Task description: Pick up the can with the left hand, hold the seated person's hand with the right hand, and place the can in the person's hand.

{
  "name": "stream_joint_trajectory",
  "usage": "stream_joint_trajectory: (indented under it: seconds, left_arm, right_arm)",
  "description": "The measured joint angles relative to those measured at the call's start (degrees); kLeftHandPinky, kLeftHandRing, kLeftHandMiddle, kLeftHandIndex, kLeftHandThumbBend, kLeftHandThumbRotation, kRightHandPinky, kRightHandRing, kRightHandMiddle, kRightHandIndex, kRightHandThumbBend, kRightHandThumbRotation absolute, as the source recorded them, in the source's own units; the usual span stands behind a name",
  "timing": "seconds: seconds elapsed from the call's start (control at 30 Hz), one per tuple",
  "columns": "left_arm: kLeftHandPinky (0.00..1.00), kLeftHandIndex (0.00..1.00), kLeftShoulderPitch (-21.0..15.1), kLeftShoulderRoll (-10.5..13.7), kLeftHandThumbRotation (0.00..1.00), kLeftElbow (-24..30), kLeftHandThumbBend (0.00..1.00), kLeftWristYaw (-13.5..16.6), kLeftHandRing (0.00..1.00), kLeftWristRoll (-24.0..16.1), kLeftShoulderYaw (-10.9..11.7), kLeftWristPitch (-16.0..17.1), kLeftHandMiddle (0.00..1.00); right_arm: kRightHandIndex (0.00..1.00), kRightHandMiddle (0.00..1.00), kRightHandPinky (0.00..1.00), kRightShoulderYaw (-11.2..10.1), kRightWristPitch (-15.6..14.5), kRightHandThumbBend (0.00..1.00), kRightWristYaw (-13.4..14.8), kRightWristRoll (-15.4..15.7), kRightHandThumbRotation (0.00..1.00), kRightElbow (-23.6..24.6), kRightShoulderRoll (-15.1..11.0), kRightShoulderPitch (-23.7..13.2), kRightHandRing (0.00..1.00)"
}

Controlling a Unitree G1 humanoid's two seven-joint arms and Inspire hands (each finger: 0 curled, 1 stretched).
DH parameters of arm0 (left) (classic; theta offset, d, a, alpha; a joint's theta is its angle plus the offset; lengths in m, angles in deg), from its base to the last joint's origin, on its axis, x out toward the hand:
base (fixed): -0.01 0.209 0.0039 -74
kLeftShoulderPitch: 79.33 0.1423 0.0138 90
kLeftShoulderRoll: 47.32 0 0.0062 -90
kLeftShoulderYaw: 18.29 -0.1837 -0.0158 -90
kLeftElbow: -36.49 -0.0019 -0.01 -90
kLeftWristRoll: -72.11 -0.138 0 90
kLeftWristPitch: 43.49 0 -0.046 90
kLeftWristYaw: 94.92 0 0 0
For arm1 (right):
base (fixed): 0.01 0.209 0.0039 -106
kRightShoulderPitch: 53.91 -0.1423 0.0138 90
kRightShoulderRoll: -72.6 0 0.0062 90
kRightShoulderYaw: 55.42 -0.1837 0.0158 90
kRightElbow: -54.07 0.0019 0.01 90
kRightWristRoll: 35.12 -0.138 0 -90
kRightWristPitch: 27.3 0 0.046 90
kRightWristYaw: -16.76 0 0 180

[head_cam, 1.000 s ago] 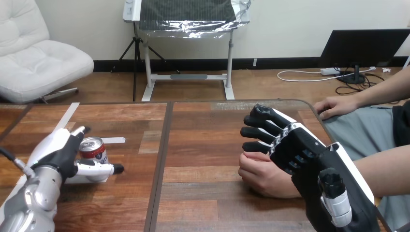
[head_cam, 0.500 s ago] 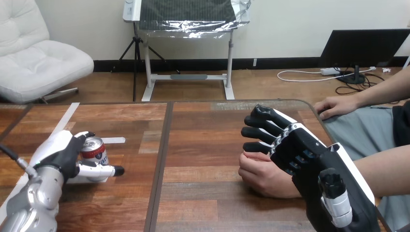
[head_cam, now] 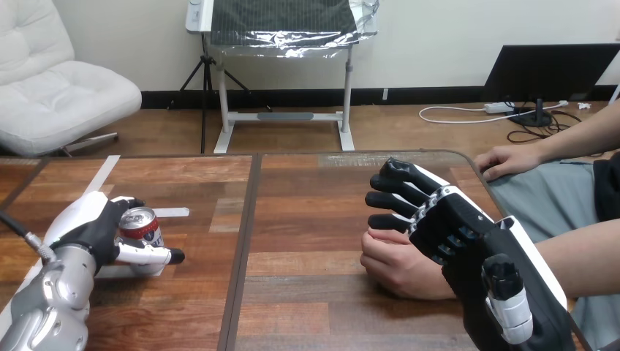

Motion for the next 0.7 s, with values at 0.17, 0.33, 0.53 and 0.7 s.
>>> stream_joint_trajectory:
  seconds: [0.17, 0.33, 0.53, 0.7]
  left_arm:
    - [0.9, 0.84, -0.17, -0.04, 0.27, -0.36, 0.84, 0.03, 0.84, 0.04, 0.0, -0.05, 0.85]
    - [0.76, 0.82, -0.23, -0.19, 0.26, -0.64, 0.84, 0.36, 0.81, 0.05, 0.0, -0.21, 0.83]
    - [0.63, 0.8, -0.34, -0.5, 0.23, -1.3, 0.83, 1.56, 0.78, -0.02, -0.02, -0.21, 0.81]
    - [0.59, 0.78, -0.34, -0.66, 0.21, -1.44, 0.82, 2.34, 0.76, -0.08, -0.06, -0.21, 0.8]
  right_arm:
    - [0.86, 0.86, 0.78, 0.0, 0.0, 0.95, 0.0, -0.02, 0.86, 0.08, -0.01, 0.01, 0.84]
    - [0.86, 0.86, 0.78, -0.03, 0.0, 0.95, 0.0, -0.05, 0.86, 0.25, -0.04, 0.01, 0.84]
    - [0.86, 0.86, 0.78, -0.05, 0.0, 0.95, 0.0, -0.28, 0.86, 0.42, -0.04, 0.02, 0.84]
    - [0.86, 0.86, 0.78, -0.14, 0.0, 0.95, 0.0, -0.28, 0.86, 0.43, -0.05, 0.02, 0.84]
